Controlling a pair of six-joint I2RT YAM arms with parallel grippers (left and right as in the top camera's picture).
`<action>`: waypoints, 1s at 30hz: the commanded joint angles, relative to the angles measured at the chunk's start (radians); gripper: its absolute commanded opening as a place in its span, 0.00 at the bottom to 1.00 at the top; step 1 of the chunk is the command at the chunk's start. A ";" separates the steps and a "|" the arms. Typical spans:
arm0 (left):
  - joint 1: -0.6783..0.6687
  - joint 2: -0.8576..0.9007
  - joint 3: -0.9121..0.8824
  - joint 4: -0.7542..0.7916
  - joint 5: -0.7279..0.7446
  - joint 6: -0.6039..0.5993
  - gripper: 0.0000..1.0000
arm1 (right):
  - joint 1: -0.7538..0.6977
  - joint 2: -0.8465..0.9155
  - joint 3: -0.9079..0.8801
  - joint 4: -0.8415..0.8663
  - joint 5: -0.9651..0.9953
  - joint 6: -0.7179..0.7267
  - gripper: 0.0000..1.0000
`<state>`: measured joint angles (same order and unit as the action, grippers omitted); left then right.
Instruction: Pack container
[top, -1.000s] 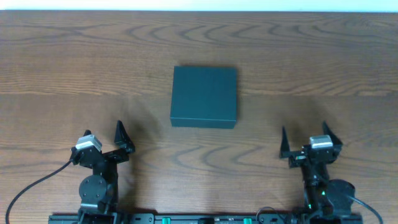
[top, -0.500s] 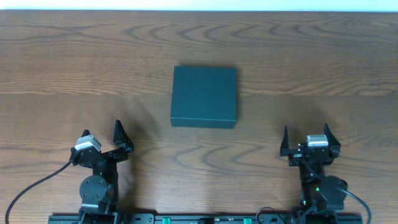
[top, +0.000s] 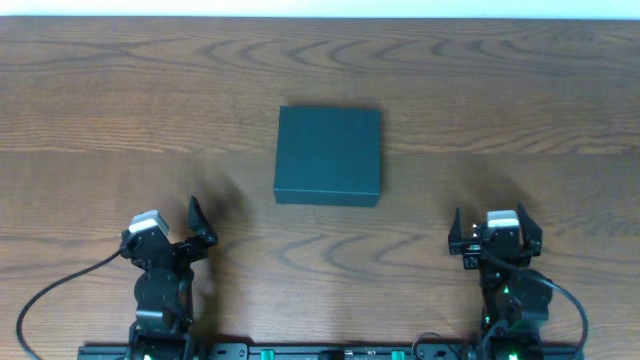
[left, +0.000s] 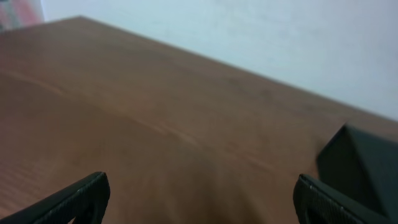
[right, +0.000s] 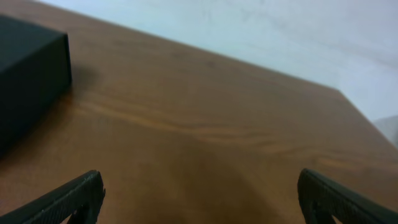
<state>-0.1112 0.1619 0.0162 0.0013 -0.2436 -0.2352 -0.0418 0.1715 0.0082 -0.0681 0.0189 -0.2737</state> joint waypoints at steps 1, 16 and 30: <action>0.006 0.056 -0.011 -0.052 -0.037 0.011 0.95 | 0.004 0.039 -0.003 -0.004 0.007 -0.011 0.99; 0.006 0.066 -0.011 -0.050 -0.051 0.011 0.96 | 0.004 0.051 -0.003 -0.004 0.007 -0.012 0.99; 0.154 -0.159 -0.011 -0.043 -0.048 0.012 0.95 | 0.002 -0.166 -0.003 -0.004 0.007 -0.011 0.99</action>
<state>0.0109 0.0471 0.0174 0.0013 -0.2562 -0.2348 -0.0418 0.0250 0.0078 -0.0662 0.0193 -0.2737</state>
